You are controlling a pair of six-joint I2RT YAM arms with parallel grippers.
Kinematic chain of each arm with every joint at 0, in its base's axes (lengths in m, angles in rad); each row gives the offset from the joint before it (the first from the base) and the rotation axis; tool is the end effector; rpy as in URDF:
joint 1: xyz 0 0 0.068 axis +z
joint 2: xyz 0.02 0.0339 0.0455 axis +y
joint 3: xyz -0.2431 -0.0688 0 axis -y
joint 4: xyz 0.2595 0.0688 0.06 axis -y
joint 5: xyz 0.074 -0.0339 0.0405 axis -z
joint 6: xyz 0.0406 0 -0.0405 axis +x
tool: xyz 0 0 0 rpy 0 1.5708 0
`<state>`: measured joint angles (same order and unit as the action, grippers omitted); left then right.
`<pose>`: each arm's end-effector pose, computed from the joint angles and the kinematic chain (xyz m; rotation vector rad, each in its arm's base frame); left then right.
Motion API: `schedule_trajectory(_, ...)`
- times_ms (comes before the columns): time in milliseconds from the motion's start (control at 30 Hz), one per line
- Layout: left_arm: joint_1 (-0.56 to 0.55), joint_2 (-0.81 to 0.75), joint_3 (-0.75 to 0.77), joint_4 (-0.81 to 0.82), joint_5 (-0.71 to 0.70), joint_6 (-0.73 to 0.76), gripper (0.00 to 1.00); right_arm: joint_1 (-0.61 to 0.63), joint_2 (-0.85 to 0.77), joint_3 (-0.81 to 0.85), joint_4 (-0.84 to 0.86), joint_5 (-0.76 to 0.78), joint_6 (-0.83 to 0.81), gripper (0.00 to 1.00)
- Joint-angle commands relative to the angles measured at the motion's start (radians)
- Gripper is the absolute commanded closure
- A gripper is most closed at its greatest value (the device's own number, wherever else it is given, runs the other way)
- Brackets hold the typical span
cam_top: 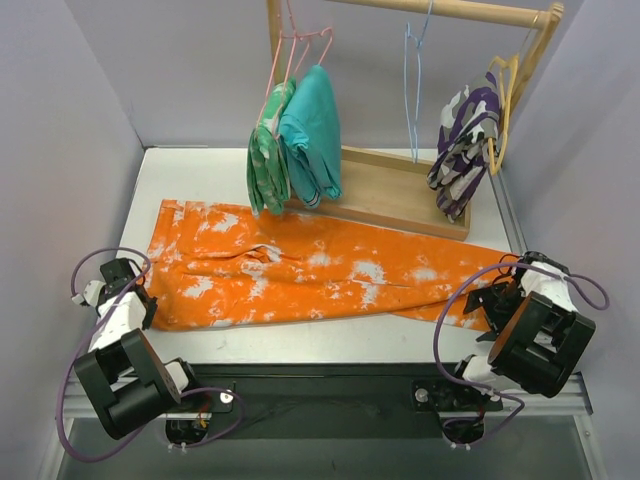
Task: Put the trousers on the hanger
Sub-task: Flatten out the trousers at the center of the board.
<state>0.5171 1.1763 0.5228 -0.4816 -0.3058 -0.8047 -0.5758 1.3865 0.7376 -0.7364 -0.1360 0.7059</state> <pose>0.1823 0.1177 0.1256 -1.6987 2.0373 0.3202 0.2039 -0.1258 0.1312 1.7533 2.3820 0.2189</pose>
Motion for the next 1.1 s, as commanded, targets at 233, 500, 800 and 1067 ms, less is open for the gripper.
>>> schedule_trajectory(233, -0.002, -0.004, 0.016, 0.021, 0.040, 0.004, 0.80, -0.007, 0.029, -0.061, 0.015, 0.055, 0.089, 0.31)
schedule_trajectory(500, -0.009, -0.006, 0.016, 0.029, 0.043, 0.006, 0.79, 0.008, 0.089, -0.061, 0.086, 0.092, 0.127, 0.34)
schedule_trajectory(800, -0.020, 0.014, 0.052, 0.041, 0.042, 0.018, 0.79, 0.057, 0.143, -0.087, 0.138, 0.127, 0.172, 0.77)
schedule_trajectory(1067, -0.048, 0.023, 0.126, 0.021, 0.016, 0.078, 0.90, 0.071, 0.108, -0.052, 0.108, 0.133, 0.184, 1.00)
